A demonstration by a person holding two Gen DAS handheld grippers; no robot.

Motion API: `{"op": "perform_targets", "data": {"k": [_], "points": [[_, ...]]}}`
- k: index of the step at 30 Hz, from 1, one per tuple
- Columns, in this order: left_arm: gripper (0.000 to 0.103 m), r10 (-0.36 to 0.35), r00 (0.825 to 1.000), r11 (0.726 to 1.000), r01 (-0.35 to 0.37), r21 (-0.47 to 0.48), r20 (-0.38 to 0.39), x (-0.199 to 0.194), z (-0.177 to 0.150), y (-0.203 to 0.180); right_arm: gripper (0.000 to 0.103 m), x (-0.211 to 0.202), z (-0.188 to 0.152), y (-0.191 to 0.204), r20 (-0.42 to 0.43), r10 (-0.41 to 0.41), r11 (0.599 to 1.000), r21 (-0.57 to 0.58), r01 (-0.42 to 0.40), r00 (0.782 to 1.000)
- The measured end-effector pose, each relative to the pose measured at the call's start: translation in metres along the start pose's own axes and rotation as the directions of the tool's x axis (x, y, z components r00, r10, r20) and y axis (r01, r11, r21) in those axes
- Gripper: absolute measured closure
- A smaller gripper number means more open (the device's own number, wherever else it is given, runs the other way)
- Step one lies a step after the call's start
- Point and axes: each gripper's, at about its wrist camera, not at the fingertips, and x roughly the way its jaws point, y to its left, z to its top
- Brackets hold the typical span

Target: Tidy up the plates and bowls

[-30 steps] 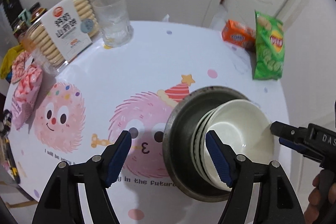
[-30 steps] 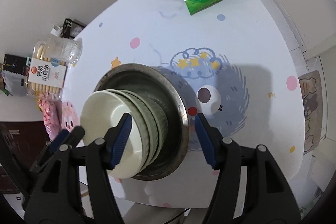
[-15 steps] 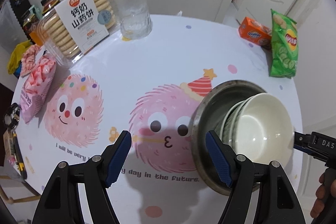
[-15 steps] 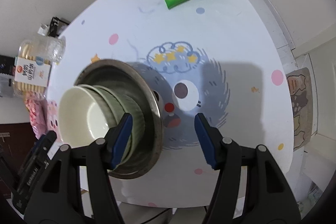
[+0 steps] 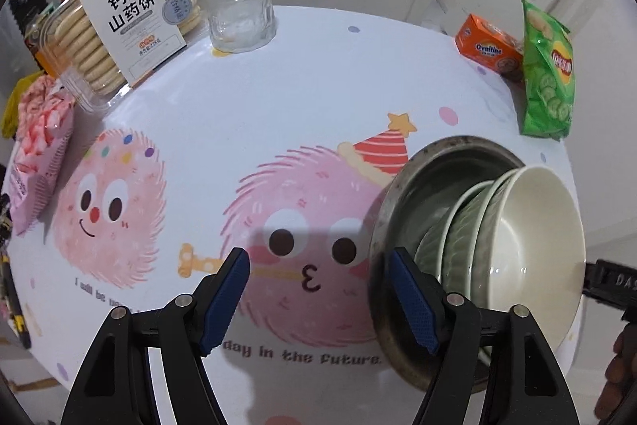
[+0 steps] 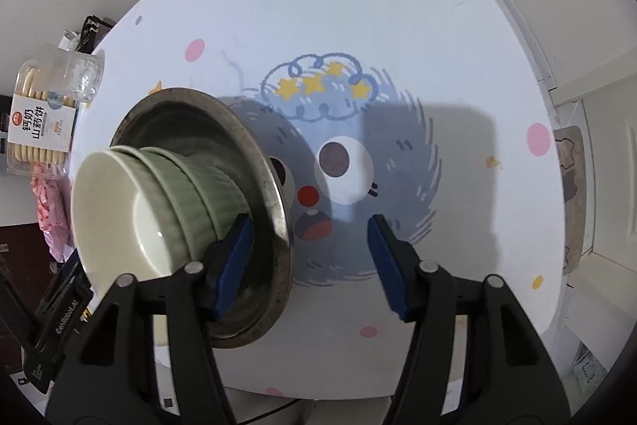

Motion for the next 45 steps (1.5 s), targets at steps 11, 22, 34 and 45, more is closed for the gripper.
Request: {"op": "perform_targets", "data": {"k": [11, 22, 34, 45], "points": [[0.092, -0.091, 0.996, 0.995, 0.092, 0.049, -0.012, 0.003, 0.006, -0.023, 0.090, 0.004, 0.003, -0.004, -0.030, 0.109, 0.994, -0.001, -0.109, 0.994], [0.093, -0.076, 0.997, 0.996, 0.076, 0.043, 0.004, 0.002, 0.004, -0.024, 0.089, 0.004, 0.003, 0.003, -0.005, 0.097, 0.995, -0.029, -0.097, 0.995], [0.103, -0.012, 0.999, 0.997, 0.009, 0.076, 0.036, -0.007, 0.029, -0.017, 0.090, 0.006, 0.019, 0.034, 0.009, 0.141, 0.987, -0.072, -0.140, 0.990], [0.103, 0.008, 1.000, 0.998, -0.008, 0.063, 0.010, 0.002, 0.033, -0.020, 0.089, 0.015, 0.023, 0.033, -0.020, 0.118, 0.991, -0.056, -0.119, 0.993]]}}
